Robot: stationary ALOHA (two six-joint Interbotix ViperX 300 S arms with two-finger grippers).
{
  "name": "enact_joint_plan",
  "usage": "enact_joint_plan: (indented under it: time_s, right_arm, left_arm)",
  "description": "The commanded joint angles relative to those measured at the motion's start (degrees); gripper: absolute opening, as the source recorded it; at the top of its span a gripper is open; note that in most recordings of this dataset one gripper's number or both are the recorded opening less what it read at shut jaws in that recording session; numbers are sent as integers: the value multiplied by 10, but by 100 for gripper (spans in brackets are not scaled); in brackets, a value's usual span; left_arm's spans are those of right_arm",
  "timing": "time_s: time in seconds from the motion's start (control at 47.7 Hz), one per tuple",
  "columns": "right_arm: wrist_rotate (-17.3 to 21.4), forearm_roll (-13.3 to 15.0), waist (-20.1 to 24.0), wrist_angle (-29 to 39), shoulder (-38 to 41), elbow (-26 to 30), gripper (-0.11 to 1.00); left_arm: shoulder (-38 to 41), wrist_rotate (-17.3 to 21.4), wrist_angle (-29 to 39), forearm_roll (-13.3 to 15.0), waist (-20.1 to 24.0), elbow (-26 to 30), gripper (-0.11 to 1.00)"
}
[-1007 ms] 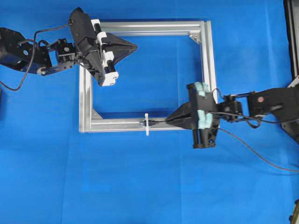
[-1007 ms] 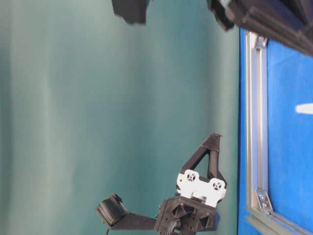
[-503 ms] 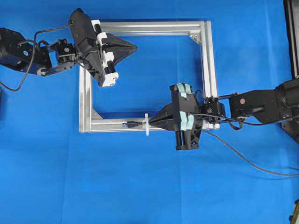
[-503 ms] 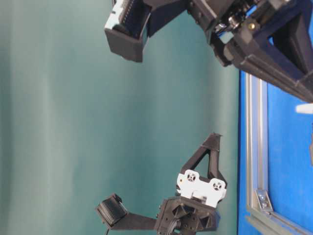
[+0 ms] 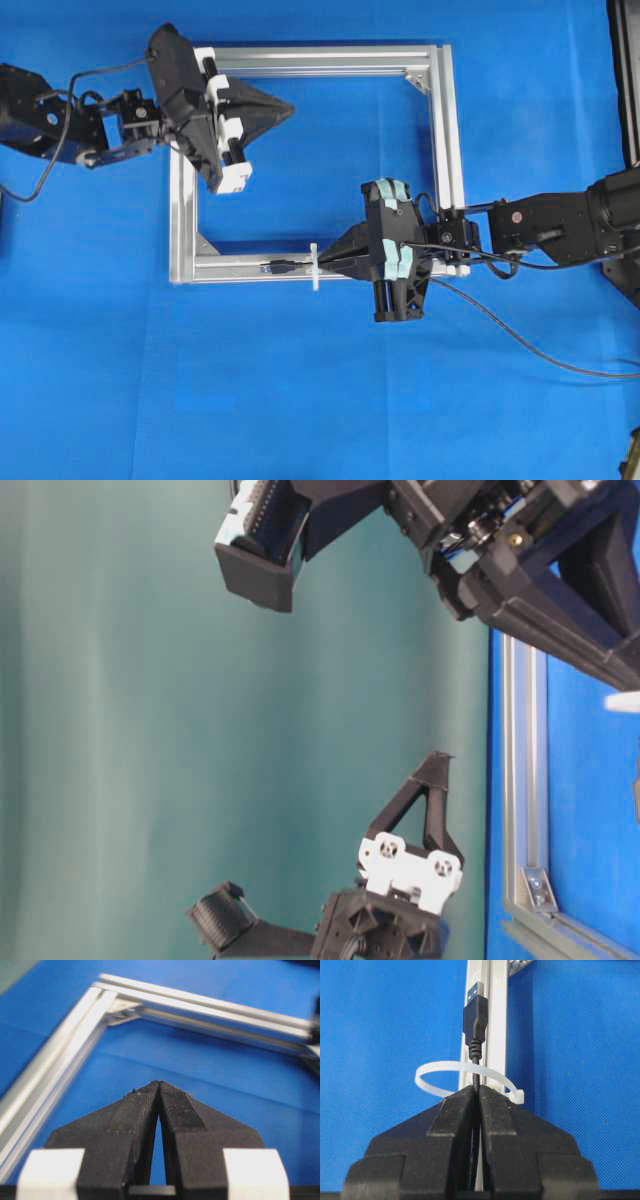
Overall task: Insert the wire through the string loop located in the center.
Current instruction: 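Move the open left gripper to the plug emerging left of the loop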
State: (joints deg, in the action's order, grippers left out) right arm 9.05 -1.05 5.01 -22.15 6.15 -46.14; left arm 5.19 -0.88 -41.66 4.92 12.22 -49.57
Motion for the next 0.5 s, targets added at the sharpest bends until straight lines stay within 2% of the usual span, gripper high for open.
enact_joint_plan:
  time_s: [0.0,0.189,0.482]
  right_arm:
    - [0,-1,2,-5,-6,8,-3]
    - [0,-1,2,-5,-6,9,-3]
    - [0,-1,2,-5,-6,9,-3]
  left_arm:
    - [-25,0,2,-2,-25,-5,0]
    - [-46,-12,7,-1,-86,-33,0]
    - [-73,-55,40,-2,-187,-66,0]
